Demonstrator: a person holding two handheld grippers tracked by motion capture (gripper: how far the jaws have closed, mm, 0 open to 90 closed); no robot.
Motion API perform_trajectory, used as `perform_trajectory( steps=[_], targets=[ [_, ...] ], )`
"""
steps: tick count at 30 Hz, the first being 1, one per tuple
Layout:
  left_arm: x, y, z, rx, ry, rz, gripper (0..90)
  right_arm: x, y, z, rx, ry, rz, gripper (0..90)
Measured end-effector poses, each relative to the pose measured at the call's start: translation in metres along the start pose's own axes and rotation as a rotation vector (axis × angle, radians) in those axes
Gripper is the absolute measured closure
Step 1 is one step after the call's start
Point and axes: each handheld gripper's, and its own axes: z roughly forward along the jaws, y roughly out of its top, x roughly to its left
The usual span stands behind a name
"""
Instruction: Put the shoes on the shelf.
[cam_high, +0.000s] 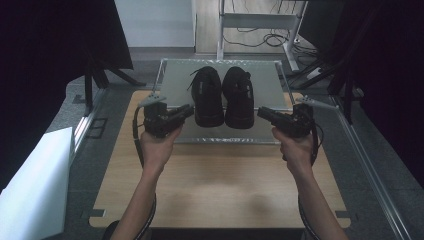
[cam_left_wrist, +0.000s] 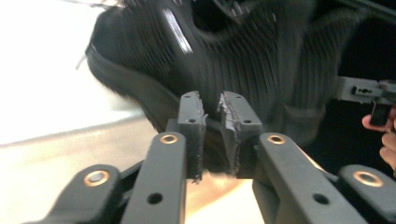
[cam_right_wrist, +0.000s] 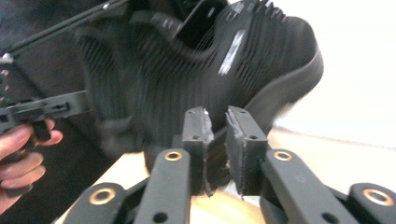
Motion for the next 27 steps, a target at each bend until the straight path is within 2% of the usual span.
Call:
perform_trajectory(
  steps=[2,3,4,5,8,9,14,17,23,27],
  targets=[
    [-0.004,-0.009,0.000,0.006,-0.001,0.022,81.9,0.002,-0.010,-0.001,0.016,0.012,-0.025,84.3],
    [-0.006,-0.014,0.000,0.011,-0.001,0.034,85.2,0.004,-0.019,-0.002,0.026,0.024,-0.037,87.9],
    [-0.007,-0.018,-0.001,0.015,-0.001,0.038,85.2,0.004,-0.019,-0.002,0.026,0.024,-0.037,87.9],
    [-0.010,-0.025,-0.001,0.021,-0.004,0.050,88.1,0.004,-0.027,-0.003,0.035,0.043,-0.030,89.7],
    [-0.011,-0.031,0.001,0.027,-0.008,0.053,89.1,0.004,-0.037,0.000,0.046,0.059,-0.022,90.0],
    [-0.013,-0.035,0.003,0.035,-0.024,0.050,89.1,0.005,-0.039,0.000,0.048,0.062,-0.020,90.0],
    [-0.015,-0.039,0.010,0.042,-0.019,0.063,89.1,0.010,-0.046,0.005,0.058,0.081,-0.033,90.0],
    [-0.015,-0.038,0.013,0.042,-0.009,0.066,89.1,0.012,-0.046,0.009,0.054,0.060,-0.053,90.0],
    [-0.013,-0.035,0.015,0.033,-0.005,0.069,89.1,0.012,-0.043,0.013,0.038,0.056,-0.052,90.0],
    [-0.011,-0.033,0.016,0.029,-0.010,0.056,89.0,0.012,-0.040,0.014,0.030,0.051,-0.057,90.0]
  ],
)
